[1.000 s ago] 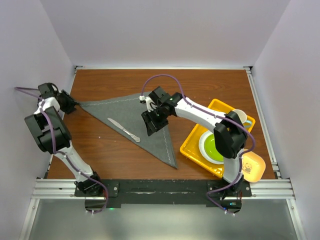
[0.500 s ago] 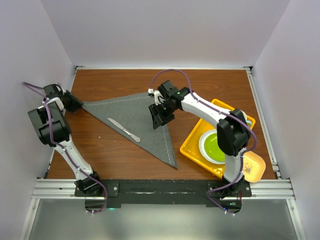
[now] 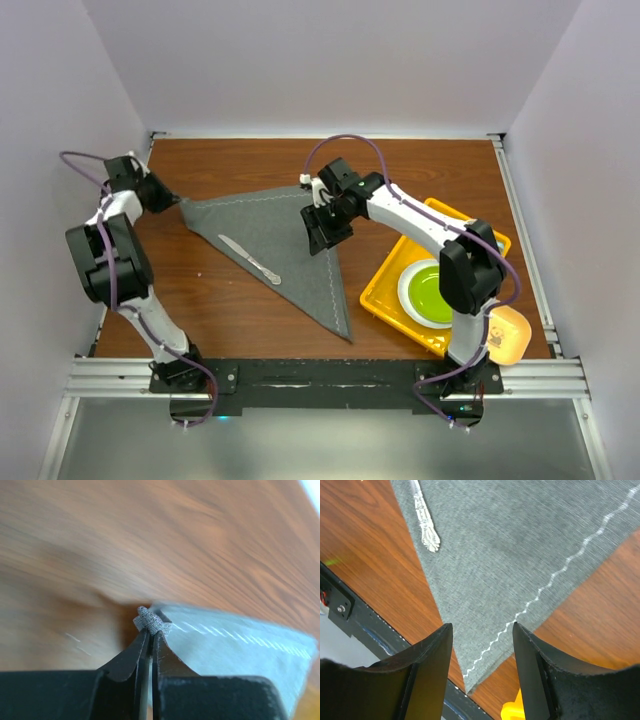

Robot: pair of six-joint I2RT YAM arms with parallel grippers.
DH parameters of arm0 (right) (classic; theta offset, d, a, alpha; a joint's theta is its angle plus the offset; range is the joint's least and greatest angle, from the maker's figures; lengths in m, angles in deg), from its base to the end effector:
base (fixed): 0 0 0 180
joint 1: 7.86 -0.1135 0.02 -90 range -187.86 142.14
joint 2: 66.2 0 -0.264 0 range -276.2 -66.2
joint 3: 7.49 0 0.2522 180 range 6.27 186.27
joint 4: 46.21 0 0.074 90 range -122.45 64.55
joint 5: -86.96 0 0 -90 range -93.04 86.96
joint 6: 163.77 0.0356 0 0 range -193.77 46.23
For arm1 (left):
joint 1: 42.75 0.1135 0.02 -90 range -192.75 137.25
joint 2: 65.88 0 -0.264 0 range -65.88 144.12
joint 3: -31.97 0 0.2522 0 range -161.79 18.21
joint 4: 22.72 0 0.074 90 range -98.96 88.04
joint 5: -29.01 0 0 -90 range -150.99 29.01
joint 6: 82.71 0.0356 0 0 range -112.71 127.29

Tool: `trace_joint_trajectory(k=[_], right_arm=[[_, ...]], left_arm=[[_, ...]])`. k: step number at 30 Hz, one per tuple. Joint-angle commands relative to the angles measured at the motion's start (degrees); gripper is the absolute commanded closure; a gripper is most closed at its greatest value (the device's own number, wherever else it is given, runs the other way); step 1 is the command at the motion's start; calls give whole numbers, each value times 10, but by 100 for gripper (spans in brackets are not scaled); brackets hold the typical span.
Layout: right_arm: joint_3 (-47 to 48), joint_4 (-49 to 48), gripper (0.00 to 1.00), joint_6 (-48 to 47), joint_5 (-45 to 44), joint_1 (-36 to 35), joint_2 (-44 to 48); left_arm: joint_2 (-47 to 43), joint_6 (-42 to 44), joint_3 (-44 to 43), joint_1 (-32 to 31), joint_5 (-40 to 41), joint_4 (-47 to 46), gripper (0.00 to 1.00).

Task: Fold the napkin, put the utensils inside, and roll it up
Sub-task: Fold the napkin

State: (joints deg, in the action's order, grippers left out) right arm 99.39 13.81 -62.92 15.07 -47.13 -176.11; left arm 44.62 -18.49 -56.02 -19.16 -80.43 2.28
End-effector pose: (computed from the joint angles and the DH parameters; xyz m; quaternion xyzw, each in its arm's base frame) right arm 0.3109 0.2685 0.2523 -0.2713 0.9220 0.2361 0.1436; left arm 0.3879 0.1565 0.1849 -0.3281 0.8603 -0.1642 0.3541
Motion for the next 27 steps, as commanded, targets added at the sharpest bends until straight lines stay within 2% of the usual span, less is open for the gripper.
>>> trace_joint_trajectory(k=[1,6,12,18,27], right_arm=[[-11,-10,44,12,-12,19,51],[-42,-31,44,12,-11,35,70],[-62,-42,44,12,10,50,72],[-88,-57,44,15,23,57,79],[-107,-80,44,36,42,61,71]], left_arm=[[-154,-1,51,-68,15,3,98],[-257,-16,152,-153,26,16,97],[-354,-87,281,-265,34,-12,95],[-357,-102,309,-310,33,-22,95],[-349,-111,338,-343,31,-18,94]])
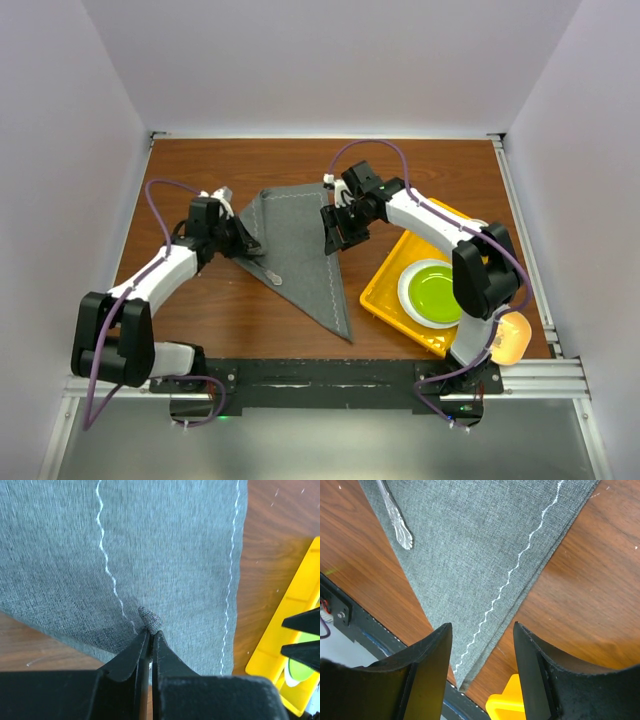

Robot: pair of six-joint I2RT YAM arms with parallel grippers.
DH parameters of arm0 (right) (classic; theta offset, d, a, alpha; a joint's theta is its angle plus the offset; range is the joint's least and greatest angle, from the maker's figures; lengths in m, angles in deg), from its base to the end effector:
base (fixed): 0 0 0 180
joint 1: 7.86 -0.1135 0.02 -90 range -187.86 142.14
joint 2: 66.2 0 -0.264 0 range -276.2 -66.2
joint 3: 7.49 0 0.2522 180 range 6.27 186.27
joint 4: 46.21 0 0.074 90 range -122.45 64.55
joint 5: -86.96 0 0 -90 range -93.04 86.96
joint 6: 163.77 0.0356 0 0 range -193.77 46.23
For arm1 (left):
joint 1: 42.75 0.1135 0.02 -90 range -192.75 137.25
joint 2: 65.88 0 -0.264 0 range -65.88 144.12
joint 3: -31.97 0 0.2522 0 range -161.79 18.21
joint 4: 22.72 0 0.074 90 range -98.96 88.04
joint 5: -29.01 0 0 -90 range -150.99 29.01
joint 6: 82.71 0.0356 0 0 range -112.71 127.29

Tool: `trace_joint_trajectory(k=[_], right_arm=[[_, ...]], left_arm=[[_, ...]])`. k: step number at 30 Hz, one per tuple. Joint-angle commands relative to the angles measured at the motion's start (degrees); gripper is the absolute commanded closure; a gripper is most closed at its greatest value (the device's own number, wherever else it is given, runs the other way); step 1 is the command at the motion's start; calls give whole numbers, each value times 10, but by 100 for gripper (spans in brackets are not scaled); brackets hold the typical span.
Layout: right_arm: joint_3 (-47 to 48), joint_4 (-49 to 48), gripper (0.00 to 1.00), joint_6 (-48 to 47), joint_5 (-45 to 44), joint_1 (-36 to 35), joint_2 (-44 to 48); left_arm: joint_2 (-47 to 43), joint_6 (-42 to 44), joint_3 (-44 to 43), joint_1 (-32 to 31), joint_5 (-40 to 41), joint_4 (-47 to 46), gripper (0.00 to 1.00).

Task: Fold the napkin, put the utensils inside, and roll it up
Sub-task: Fold the napkin

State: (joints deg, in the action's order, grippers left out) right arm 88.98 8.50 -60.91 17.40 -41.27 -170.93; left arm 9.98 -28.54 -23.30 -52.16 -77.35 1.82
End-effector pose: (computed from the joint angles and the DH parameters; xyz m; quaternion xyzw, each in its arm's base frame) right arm 0.3150 0.2226 0.2370 -0.2115 0.9341 0.2490 0.1437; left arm 0.2627 -0.0537 0.2042 -0.1562 0.9031 -0.2667 0.2981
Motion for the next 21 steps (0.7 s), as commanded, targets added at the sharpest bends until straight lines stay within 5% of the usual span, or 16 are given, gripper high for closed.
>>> trace_joint_trajectory(k=[1,12,21], right_arm=[[-3,-29,44,17,21,3,19],[-4,-32,44,27,27,3,9],[2,-31,43,30,33,2,-9]], left_arm=[[-4,-10,13,-14,1,-12,93],[2,8,37,-18,1,2,89],[-50,25,13,-18,-24,36,51]])
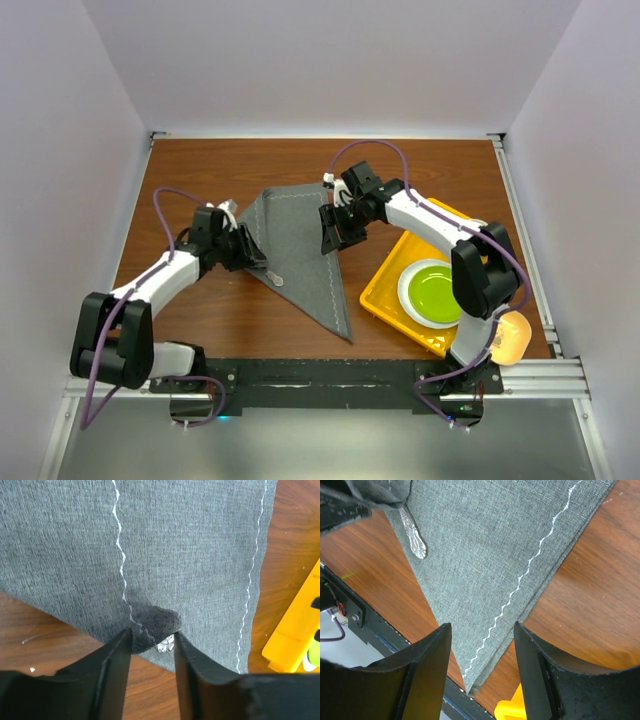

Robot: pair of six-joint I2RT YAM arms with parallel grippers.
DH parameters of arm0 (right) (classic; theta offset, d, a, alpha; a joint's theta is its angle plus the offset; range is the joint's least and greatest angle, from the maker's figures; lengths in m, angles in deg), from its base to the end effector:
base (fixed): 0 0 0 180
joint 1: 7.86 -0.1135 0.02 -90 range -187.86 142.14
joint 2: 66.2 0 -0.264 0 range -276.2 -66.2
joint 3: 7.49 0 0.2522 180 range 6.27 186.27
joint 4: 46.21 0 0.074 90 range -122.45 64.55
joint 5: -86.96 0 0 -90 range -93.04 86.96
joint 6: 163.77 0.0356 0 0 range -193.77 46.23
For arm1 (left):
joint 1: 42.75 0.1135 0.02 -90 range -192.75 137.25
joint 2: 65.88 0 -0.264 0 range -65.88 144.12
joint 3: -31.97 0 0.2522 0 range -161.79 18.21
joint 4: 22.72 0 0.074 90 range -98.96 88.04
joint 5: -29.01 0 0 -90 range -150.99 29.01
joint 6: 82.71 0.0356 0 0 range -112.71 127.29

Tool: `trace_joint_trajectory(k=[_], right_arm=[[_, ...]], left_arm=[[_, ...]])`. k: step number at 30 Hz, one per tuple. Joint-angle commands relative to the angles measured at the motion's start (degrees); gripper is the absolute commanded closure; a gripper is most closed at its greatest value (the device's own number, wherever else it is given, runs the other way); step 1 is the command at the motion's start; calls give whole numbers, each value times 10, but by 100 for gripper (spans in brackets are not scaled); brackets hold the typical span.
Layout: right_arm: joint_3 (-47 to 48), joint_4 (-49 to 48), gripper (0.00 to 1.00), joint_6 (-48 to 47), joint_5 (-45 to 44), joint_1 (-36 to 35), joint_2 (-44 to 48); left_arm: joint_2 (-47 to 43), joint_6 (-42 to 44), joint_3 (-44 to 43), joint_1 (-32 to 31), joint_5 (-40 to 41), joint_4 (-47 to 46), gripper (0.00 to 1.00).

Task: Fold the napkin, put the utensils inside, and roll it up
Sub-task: Fold the napkin

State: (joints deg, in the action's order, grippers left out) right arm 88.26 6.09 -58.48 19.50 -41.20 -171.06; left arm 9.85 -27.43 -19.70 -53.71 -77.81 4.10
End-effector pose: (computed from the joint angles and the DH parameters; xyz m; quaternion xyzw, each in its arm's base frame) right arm 0.3165 0.2246 0.2349 -0.1967 0.9310 0.2723 0.1427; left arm 0.2468 -0.0583 0.1827 -0.1440 0.9223 -0.2556 0.2517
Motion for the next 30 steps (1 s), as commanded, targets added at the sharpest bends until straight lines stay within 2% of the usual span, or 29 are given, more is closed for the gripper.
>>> trace_joint_trajectory(k=[1,5,10,14,16,17,20,21,26,30], right_arm=[[15,-3,43,4,14,1,-12],[34,-3,43,11,26,1,-18],[40,14,43,3,28,0,-26],[47,21,44,-5,28,-2,-47],[54,20,52,-3,29,-6,-61],[59,15,60,-1,33,-8,-66],[67,10,65,4,23,-16,-83],[69,11,71,4,22,-19,-88],[79,16,90,9,19,-30,-126],[82,8,98,17,19,-34,-141]], left_arm=[[-61,14,-30,-3,-14,21,49],[-90,24,-74,-1,7,64,46],[-50,2,-57,0,-10,19,55],[40,18,-70,10,-15,-19,67],[79,20,-87,14,-18,-39,74],[92,19,-106,15,-24,-48,77],[132,-2,-131,13,-51,-92,83],[139,-9,-133,12,-58,-103,87],[192,-34,-142,9,-70,-155,92],[219,-28,-161,10,-55,-153,92]])
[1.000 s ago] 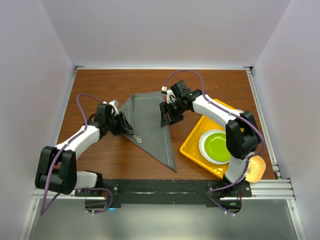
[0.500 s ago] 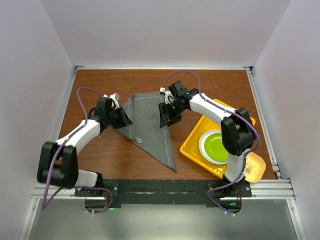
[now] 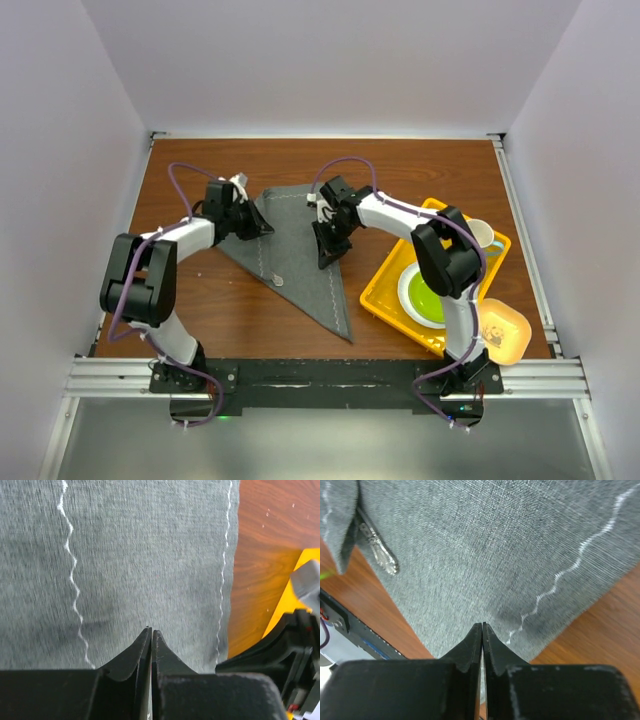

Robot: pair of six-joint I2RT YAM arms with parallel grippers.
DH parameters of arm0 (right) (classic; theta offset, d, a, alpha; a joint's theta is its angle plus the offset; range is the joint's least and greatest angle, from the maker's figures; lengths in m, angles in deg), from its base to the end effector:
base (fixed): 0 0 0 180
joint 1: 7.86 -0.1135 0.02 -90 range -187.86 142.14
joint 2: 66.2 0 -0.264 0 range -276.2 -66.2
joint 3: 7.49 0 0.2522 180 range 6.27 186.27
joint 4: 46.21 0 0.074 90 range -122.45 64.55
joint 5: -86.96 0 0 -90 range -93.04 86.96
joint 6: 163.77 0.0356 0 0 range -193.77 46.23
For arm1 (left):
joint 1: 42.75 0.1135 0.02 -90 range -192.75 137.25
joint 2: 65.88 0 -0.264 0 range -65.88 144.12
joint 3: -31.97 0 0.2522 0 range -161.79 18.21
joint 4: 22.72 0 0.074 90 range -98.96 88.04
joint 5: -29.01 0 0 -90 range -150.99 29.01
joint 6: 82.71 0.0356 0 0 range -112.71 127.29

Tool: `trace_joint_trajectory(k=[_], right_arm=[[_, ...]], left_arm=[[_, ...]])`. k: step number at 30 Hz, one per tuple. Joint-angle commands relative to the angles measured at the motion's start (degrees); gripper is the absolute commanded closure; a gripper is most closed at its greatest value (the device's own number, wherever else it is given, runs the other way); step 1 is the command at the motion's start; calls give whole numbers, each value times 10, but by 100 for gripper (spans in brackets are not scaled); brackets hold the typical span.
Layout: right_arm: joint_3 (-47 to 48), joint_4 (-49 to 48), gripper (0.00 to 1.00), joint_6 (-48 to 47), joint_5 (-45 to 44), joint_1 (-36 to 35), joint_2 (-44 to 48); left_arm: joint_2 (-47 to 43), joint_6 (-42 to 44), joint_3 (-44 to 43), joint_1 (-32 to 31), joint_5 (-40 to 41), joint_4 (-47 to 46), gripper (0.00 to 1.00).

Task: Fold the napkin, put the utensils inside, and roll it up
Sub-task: Fold the napkin

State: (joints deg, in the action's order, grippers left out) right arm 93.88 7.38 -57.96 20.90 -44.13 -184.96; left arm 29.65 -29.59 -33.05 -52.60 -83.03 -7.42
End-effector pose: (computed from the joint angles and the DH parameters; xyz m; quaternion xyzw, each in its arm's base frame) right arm 0.3320 0.2615 0.1688 -0.2051 0.9434 0.2547 0.0554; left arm 0.3300 -0.0709 0.1715 -0.1426 0.9011 -0.3090 0.2687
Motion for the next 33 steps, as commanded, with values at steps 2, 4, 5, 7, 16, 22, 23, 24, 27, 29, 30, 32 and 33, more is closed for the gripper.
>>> trace_joint_trajectory(k=[2,4,5,7,16,22,23,24,27,29,30,32,33], right_arm=[[29,-5,99,13,4,-8,-8],[32,-2,99,15,4,-8,-11],[34,0,99,15,4,-8,-13],[33,1,100,18,6,-9,-16],[35,-2,100,25,-9,-17,-35],[57,2,100,27,-16,-28,-59],[65,2,100,27,-19,-33,-64],[68,3,99,27,-19,-35,-70],[92,16,99,23,-23,-44,-93],[124,36,99,12,-29,-52,-111],[136,45,98,8,-31,-55,-116],[170,69,98,7,-35,-55,-118],[194,80,98,3,-40,-55,-117]], left_arm=[[42,4,-55,3,5,-28,93],[59,11,-82,11,9,-22,94],[62,12,-90,16,6,-22,95],[75,10,-111,31,3,-23,96],[172,19,-161,39,-39,4,98],[197,44,-175,52,-15,31,98],[200,47,-179,55,-6,36,99],[202,51,-181,60,-3,40,99],[210,59,-184,80,-2,46,99],[215,64,-190,94,-4,58,99],[213,73,-197,98,-3,63,99],[206,86,-210,98,0,82,96],[198,95,-226,98,-1,91,94]])
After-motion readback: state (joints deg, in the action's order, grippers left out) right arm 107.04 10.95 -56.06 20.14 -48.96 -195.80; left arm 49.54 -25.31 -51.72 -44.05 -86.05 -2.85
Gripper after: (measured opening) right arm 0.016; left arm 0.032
